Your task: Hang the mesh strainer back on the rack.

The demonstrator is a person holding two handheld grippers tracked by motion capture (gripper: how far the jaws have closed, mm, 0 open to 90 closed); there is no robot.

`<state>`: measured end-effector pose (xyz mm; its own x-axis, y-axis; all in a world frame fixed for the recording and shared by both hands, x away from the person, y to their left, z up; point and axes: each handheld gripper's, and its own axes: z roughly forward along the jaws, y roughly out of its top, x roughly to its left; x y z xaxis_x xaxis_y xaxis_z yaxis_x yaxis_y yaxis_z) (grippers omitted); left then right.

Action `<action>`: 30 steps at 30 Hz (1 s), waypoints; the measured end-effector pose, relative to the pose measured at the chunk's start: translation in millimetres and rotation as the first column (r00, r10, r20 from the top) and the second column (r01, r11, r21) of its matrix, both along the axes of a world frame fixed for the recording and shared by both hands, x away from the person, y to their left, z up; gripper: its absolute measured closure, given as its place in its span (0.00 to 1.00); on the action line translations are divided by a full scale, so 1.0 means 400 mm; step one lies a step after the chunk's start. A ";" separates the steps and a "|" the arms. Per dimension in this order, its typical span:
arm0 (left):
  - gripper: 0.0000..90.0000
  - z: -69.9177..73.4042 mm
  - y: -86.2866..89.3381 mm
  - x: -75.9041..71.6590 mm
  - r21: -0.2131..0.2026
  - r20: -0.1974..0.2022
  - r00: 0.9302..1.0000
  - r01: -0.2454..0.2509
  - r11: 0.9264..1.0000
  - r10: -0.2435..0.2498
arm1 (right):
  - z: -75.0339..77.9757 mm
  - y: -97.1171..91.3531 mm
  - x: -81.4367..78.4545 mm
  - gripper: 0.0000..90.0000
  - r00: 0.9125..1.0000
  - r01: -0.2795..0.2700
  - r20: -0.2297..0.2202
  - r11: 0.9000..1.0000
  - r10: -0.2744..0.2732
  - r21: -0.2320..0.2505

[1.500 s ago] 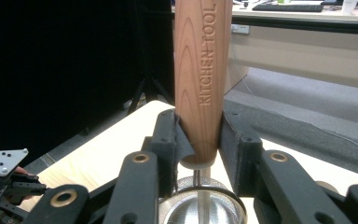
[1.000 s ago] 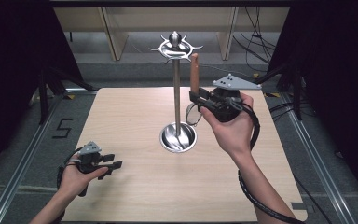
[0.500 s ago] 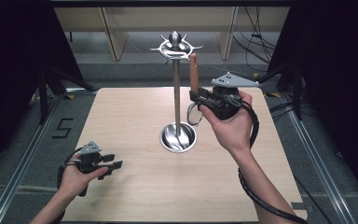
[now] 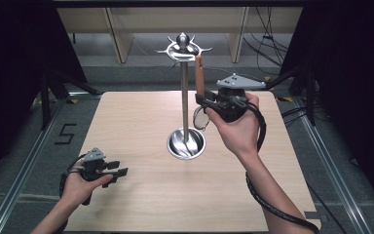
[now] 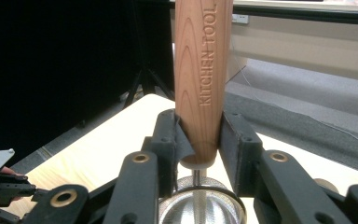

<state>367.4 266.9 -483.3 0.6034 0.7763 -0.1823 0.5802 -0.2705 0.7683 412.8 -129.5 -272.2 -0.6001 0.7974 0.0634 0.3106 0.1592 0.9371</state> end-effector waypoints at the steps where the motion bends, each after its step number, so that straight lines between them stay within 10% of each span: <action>1: 0.53 0.000 0.000 0.000 0.000 0.000 1.000 0.000 1.000 0.000 | 0.001 0.002 0.003 0.77 1.000 -0.004 -0.010 1.000 0.004 0.002; 30: 0.53 0.000 0.001 0.000 -0.012 0.002 1.000 0.005 1.000 -0.005 | -0.014 0.025 0.021 0.76 0.999 -0.010 -0.041 1.000 0.010 0.007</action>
